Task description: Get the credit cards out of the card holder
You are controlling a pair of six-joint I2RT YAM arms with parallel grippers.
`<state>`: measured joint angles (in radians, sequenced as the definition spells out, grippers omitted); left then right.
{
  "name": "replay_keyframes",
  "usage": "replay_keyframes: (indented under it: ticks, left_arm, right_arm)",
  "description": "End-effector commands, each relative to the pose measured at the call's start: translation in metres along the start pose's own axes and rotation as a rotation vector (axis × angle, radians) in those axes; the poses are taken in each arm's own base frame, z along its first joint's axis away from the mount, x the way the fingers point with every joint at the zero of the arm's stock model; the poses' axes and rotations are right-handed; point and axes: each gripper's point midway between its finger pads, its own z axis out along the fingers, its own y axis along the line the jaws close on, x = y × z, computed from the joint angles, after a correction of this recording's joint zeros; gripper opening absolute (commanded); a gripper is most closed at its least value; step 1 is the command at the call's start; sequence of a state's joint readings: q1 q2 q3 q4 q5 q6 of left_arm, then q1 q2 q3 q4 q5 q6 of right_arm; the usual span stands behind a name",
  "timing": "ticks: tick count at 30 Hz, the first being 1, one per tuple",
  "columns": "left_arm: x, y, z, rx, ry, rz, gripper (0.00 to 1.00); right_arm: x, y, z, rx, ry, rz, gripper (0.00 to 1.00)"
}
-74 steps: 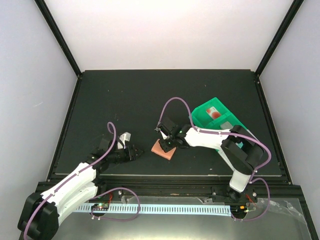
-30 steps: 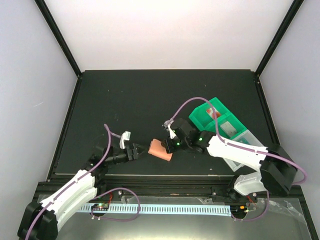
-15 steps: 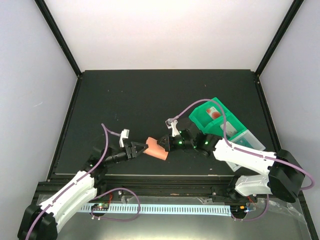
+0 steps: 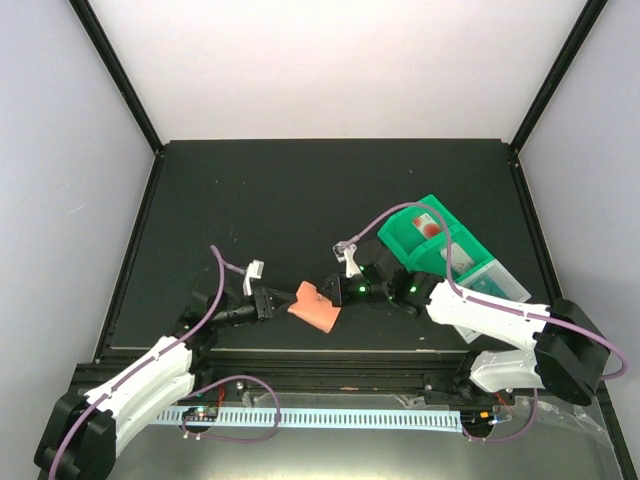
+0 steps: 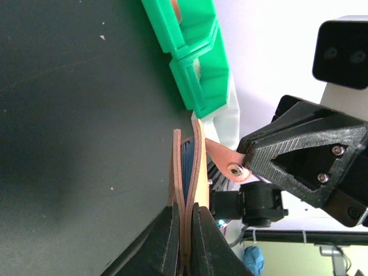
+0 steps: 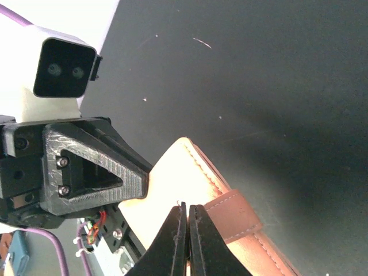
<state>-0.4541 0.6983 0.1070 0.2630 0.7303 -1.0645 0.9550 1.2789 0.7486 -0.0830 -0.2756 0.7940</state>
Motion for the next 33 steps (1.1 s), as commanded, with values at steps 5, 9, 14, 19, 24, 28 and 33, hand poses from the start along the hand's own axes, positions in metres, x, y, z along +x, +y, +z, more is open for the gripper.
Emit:
replay_keyframes:
  ticks: [5,9,14,19,24,28,33]
  left_arm:
    - [0.008,0.000,0.005,-0.047,0.110,0.118,0.02]
    - [0.005,0.013,0.010,-0.121,0.136,0.115,0.02]
    - [-0.006,0.021,0.026,-0.164,0.180,0.107,0.15]
    - [-0.021,0.036,0.038,-0.258,0.194,0.088,0.27]
    - [-0.034,0.034,0.034,-0.334,0.162,0.115,0.54]
    - [-0.034,0.030,0.023,-0.368,0.148,0.137,0.66]
    - [-0.018,0.031,0.011,-0.354,0.153,0.130,0.71]
  right_arm:
    - [0.002,-0.023,-0.014,0.115,-0.042,-0.107,0.01]
    - [0.012,-0.038,-0.012,0.153,-0.021,-0.115,0.01]
    - [0.026,-0.049,-0.004,0.152,0.015,-0.093,0.01]
    - [0.026,-0.056,-0.008,0.183,-0.008,-0.088,0.01]
    - [0.030,-0.055,-0.014,0.162,-0.011,-0.057,0.01]
    - [0.032,-0.047,-0.019,0.114,-0.016,-0.013,0.01]
    - [0.025,-0.021,-0.024,-0.017,-0.054,0.046,0.01]
